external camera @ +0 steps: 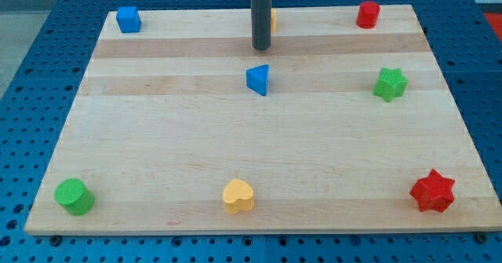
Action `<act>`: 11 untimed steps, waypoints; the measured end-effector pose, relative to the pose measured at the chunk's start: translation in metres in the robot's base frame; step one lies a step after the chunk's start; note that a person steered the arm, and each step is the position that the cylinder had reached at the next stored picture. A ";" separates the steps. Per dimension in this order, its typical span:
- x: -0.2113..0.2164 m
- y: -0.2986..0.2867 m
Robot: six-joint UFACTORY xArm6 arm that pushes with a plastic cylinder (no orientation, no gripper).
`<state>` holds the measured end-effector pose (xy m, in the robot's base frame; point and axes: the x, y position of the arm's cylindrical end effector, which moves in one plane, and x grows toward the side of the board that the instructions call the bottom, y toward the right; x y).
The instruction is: Point your arm to the bottom right of the blue cube
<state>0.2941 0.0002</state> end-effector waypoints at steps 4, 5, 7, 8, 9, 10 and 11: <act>0.011 -0.077; 0.017 -0.102; 0.022 -0.158; 0.022 -0.186; 0.022 -0.192; 0.022 -0.194; 0.018 -0.194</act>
